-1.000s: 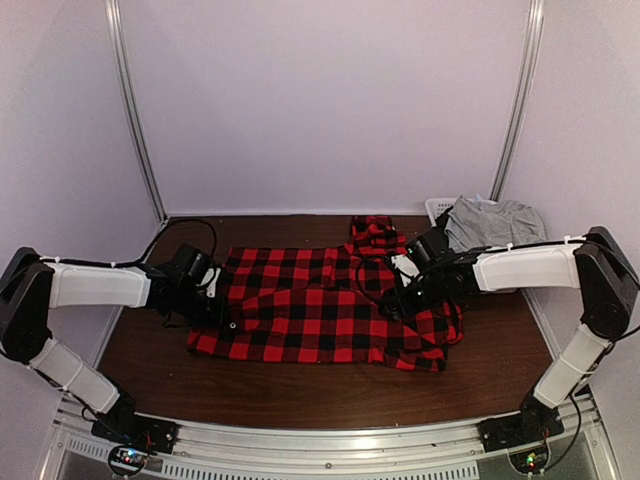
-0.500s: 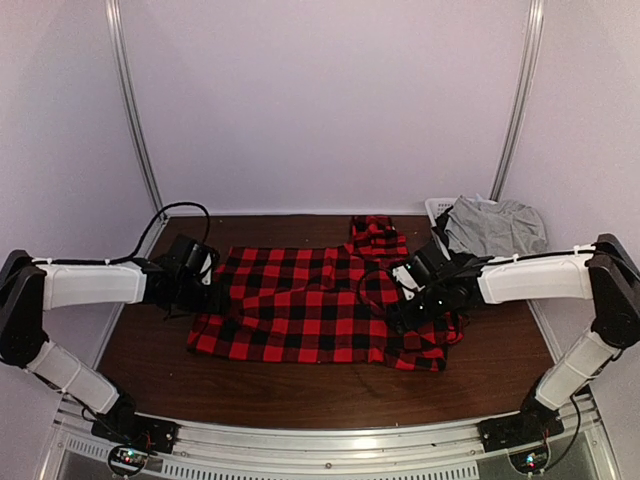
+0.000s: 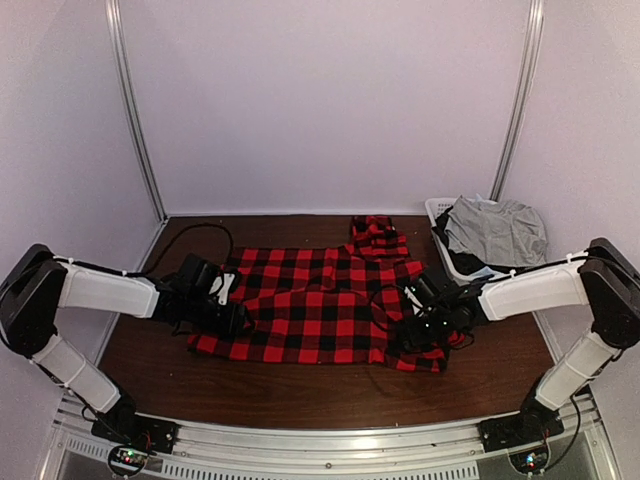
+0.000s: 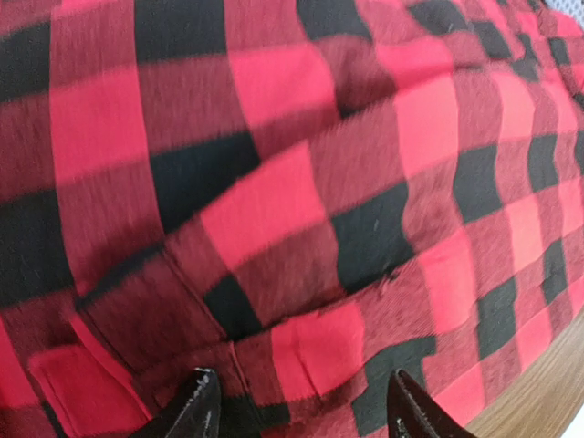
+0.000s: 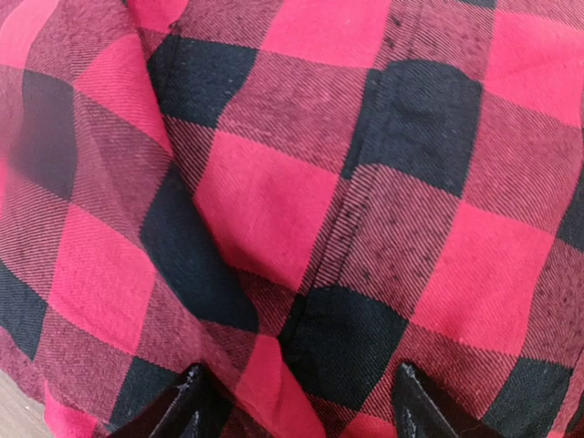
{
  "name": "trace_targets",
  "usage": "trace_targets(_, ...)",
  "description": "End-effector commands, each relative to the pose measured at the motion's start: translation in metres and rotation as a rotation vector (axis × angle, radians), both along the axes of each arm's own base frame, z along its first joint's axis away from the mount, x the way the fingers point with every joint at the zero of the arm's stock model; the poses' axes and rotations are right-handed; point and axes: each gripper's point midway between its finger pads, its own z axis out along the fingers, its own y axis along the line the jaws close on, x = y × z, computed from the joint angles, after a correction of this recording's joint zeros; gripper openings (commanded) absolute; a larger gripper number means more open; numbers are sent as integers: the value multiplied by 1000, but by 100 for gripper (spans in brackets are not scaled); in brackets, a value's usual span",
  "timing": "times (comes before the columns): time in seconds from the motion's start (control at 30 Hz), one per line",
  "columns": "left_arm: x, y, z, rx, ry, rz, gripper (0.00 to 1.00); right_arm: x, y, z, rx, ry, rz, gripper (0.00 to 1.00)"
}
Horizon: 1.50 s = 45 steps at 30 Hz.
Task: Fold and stack the long sleeve shirts
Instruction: Smooth out the 1/3-folded shirt at the center of the board, then pick up the sleeve from the center of the board.
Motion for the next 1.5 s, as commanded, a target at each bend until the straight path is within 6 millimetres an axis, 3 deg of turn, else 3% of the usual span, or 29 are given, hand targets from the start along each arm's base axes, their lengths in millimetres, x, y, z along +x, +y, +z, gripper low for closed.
trace_targets(0.0, -26, 2, -22, 20, 73, -13, 64, -55, -28, -31, -60, 167, -81, 69)
trace_targets(0.23, -99, 6, -56, 56, 253, 20, 59, -94, -37, -34, -93, 222, -106, 70)
trace_targets(0.37, -127, 5, -58, 68, 299, 33, 54, -91, -41, -23, -102, 191, -122, 72)
trace_targets(0.47, -129, 11, -52, 85, 285, 62, 54, -76, -37, -6, -113, 130, -124, 73)
trace_targets(0.6, -113, 25, -42, 146, 202, 125, 55, -38, -24, 30, -82, 10, -128, 75)
trace_targets(0.8, -113, 50, -54, 235, 200, 178, 55, 37, -21, 89, -36, -141, -131, 76)
trace_targets(1.0, -107, 47, -41, 183, 167, 191, 54, 120, -18, 124, 24, -245, -134, 77)
trace_targets(1.17, -98, 45, -20, 159, 111, 198, 54, 189, -14, 114, 85, -237, -132, 75)
trace_targets(1.3, -76, 23, 14, 86, 5, 161, 64, 232, -11, 99, 98, -225, -128, 74)
trace_targets(1.47, -43, -7, 62, 23, -124, 113, 71, 254, -28, 63, -5, -166, -162, 75)
